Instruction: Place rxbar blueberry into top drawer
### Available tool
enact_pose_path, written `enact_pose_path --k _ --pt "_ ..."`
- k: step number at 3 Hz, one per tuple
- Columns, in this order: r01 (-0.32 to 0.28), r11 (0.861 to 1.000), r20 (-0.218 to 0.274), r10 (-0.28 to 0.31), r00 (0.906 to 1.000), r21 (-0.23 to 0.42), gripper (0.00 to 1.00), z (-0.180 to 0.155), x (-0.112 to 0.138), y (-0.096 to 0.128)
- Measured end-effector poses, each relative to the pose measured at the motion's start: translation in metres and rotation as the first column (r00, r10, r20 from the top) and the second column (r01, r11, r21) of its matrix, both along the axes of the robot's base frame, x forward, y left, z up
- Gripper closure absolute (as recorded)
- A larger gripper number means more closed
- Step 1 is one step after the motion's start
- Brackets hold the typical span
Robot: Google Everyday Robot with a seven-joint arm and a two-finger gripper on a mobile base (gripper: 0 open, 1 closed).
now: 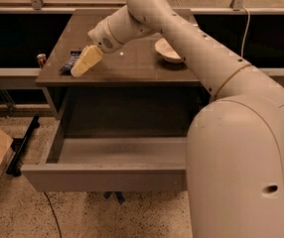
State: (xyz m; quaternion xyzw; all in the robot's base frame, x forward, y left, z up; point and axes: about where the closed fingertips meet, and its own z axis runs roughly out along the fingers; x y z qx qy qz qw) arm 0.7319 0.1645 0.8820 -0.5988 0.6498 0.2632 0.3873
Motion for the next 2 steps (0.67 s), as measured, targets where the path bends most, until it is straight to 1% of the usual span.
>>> enact_pose_path --k 2 --pt "-0.054 0.998 -0.05 0.056 0.9972 0.027 0.0 -0.018 0.006 0.041"
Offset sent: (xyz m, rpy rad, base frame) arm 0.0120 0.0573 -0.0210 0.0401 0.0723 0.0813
